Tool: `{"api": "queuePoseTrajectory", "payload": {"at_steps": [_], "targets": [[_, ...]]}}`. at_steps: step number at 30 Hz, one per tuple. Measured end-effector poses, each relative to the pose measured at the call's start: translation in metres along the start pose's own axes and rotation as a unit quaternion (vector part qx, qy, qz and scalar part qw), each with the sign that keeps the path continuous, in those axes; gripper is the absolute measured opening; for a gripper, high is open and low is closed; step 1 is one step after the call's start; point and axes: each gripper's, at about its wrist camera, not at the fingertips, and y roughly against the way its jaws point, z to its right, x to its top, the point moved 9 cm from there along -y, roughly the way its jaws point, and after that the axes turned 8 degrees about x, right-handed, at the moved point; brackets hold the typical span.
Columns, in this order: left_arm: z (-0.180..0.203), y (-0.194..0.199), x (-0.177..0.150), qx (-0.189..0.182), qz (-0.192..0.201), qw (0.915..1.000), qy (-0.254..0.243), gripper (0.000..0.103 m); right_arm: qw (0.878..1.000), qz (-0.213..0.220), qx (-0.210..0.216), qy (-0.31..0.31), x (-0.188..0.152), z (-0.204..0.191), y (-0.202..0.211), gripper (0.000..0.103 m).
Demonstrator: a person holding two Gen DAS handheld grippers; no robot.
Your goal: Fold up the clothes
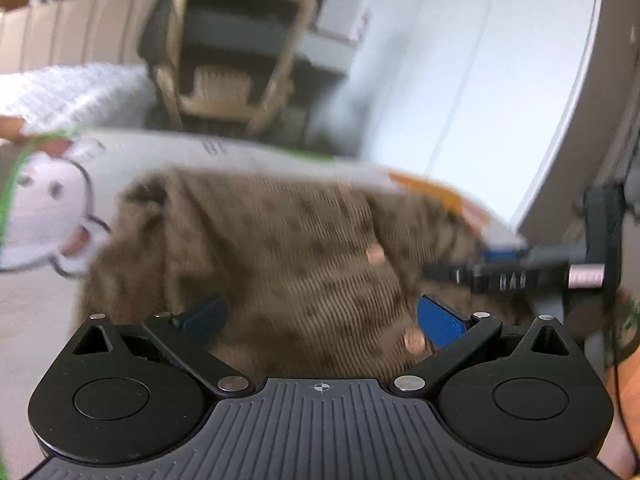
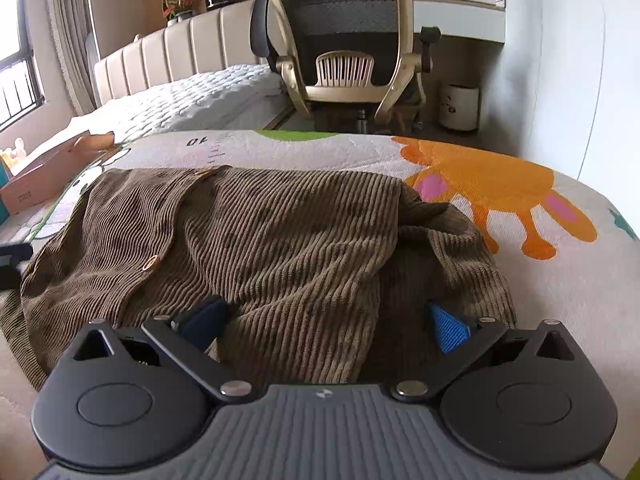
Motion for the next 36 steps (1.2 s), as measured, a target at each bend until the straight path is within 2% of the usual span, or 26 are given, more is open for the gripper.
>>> {"api": "queuePoseTrajectory", "payload": {"at_steps": [2,5,6,10,14,17,18,21,23,26,29,31,35,36], "targets": [[-0.015,-0.003,0.004,0.028,0.005,0.9995,0.011,0.103,1.000,-0.008,0.000,-0.003,-0.001,0.000,0.001,0.103],[-0.028,-0.023,-0.011,0.039,-0.041,0.9981,0.025,0.103,1.000,-0.014,0.007,0.005,-0.004,0.000,0.004,0.103],[-0.029,-0.027,-0.017,0.038,-0.044,0.9980,0.025,0.103,1.000,-0.015,0.010,0.008,-0.005,0.000,0.005,0.103],[-0.026,-0.023,-0.022,0.041,-0.048,0.9977,0.026,0.103,1.000,-0.025,0.010,0.001,-0.008,0.002,0.011,0.103],[-0.026,-0.022,-0.024,0.048,-0.044,0.9976,0.025,0.103,0.999,-0.039,-0.017,-0.028,-0.013,-0.002,0.015,0.103],[-0.027,-0.021,-0.026,0.050,-0.041,0.9976,0.023,0.103,0.998,-0.065,-0.016,-0.017,-0.015,-0.012,0.017,0.103],[-0.027,-0.021,-0.026,0.050,-0.041,0.9977,0.023,0.103,0.998,-0.064,-0.011,-0.009,-0.012,-0.015,0.019,0.103],[-0.029,-0.020,-0.027,0.049,-0.039,0.9978,0.024,0.103,0.999,-0.023,-0.005,0.022,0.001,-0.031,0.035,0.103],[-0.029,-0.020,-0.028,0.049,-0.038,0.9978,0.024,0.103,0.999,0.004,0.016,0.037,0.007,-0.046,0.041,0.103],[-0.027,-0.021,-0.028,0.053,-0.037,0.9977,0.018,0.103,0.999,-0.015,0.042,0.031,-0.001,-0.056,0.024,0.103],[-0.030,-0.017,-0.027,0.049,-0.029,0.9980,0.029,0.103,0.998,-0.018,-0.004,0.061,-0.018,-0.057,0.004,0.103],[-0.033,-0.007,-0.028,0.032,-0.021,0.9978,0.054,0.103,0.995,-0.010,-0.024,0.092,-0.022,-0.067,0.004,0.103],[-0.039,0.011,-0.027,-0.002,-0.002,0.9956,0.093,0.102,0.997,-0.010,-0.009,0.072,-0.022,-0.064,0.003,0.103],[-0.040,0.011,-0.025,-0.001,0.003,0.9953,0.096,0.101,0.998,-0.008,-0.006,0.069,-0.022,-0.063,0.003,0.103]]}}
